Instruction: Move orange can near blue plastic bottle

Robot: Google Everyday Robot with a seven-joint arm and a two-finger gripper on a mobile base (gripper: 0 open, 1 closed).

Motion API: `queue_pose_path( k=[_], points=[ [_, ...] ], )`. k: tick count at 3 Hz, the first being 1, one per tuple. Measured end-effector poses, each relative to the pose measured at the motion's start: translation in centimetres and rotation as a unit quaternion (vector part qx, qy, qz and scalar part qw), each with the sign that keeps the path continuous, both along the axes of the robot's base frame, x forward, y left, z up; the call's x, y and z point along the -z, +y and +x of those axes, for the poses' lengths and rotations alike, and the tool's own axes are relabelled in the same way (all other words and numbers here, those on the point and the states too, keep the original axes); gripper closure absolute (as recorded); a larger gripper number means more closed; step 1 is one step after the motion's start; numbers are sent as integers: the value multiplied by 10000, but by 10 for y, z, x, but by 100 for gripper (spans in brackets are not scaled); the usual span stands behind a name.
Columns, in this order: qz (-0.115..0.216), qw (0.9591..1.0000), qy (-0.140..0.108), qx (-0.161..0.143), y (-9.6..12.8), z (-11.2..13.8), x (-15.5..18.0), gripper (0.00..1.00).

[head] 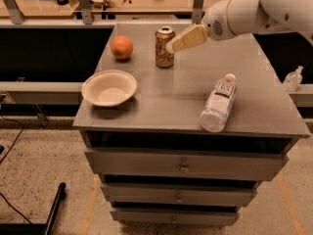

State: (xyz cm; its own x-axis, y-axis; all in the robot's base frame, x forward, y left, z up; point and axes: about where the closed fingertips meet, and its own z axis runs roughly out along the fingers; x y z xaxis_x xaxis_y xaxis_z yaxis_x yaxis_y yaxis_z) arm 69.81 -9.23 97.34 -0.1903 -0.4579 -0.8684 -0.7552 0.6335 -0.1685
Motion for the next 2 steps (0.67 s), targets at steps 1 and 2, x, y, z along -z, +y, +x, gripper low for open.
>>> queue_pose_path(
  k=[1,2],
  points=[
    [323,9994,82,-80,31,4,24,0],
    [357,9993,62,-78,34,6,24,0]
  ],
)
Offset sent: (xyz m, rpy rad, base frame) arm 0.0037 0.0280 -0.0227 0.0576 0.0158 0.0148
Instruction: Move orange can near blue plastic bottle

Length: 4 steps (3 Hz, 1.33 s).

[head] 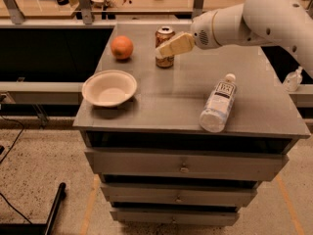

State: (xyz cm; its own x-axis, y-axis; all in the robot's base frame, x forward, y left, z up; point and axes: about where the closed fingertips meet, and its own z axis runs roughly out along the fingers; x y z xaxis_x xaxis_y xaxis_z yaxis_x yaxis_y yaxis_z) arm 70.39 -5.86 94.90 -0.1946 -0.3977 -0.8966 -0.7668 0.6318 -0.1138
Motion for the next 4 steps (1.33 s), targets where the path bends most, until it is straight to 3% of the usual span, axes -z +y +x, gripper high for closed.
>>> queue_pose_path(
  k=[1,3,4],
  points=[
    [108,9999,-22,0,4,3,1,0],
    [218,9994,-164,197,24,51,22,0],
    [276,9992,-126,253,30,60,31,18]
  ],
)
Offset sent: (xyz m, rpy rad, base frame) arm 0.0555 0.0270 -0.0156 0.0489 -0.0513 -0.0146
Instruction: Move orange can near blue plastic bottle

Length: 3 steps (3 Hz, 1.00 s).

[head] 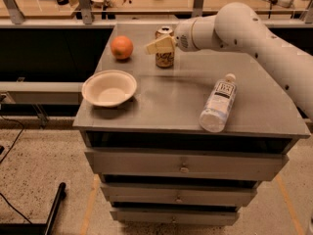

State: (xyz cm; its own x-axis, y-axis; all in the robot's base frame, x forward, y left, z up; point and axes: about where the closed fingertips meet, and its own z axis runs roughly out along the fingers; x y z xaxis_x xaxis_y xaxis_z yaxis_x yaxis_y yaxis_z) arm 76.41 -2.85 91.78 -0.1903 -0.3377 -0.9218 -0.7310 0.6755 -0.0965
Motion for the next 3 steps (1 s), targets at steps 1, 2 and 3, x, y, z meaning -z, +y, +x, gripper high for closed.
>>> queue_pose_path(
  k=[1,2,3],
  points=[
    [293,9996,30,-26,5,6,1,41],
    [691,9975,-71,-86,9,12,-16,65],
    [899,9955,-249,-178,0,5,-48,87]
  ],
)
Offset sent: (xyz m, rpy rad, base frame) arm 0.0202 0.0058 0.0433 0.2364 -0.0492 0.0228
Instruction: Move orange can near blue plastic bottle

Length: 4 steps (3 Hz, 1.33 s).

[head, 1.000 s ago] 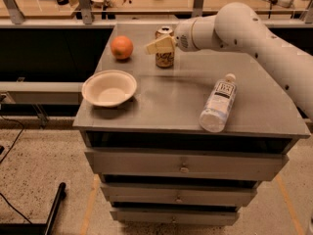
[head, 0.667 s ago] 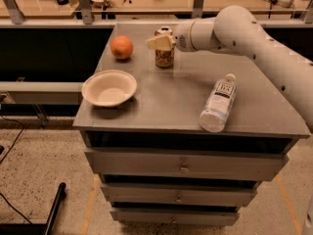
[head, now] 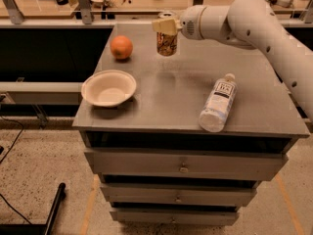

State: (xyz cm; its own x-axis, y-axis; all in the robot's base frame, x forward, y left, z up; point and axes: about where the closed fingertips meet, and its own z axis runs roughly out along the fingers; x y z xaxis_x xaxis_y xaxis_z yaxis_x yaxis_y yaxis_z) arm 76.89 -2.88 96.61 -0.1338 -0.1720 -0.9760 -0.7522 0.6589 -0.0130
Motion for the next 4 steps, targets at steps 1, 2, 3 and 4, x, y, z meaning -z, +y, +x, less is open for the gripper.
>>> queue_pose_path(
  k=[1,2,3,4],
  points=[
    [-69,9999,-127,-95,-13,-22,-29,100],
    [-72,9997,-227,-22,-33,-54,-44,100],
    [-142,9987,-161,463,-85,-100,-33,100],
    [-130,9988,-162,440,-89,-102,-25,100]
  ],
)
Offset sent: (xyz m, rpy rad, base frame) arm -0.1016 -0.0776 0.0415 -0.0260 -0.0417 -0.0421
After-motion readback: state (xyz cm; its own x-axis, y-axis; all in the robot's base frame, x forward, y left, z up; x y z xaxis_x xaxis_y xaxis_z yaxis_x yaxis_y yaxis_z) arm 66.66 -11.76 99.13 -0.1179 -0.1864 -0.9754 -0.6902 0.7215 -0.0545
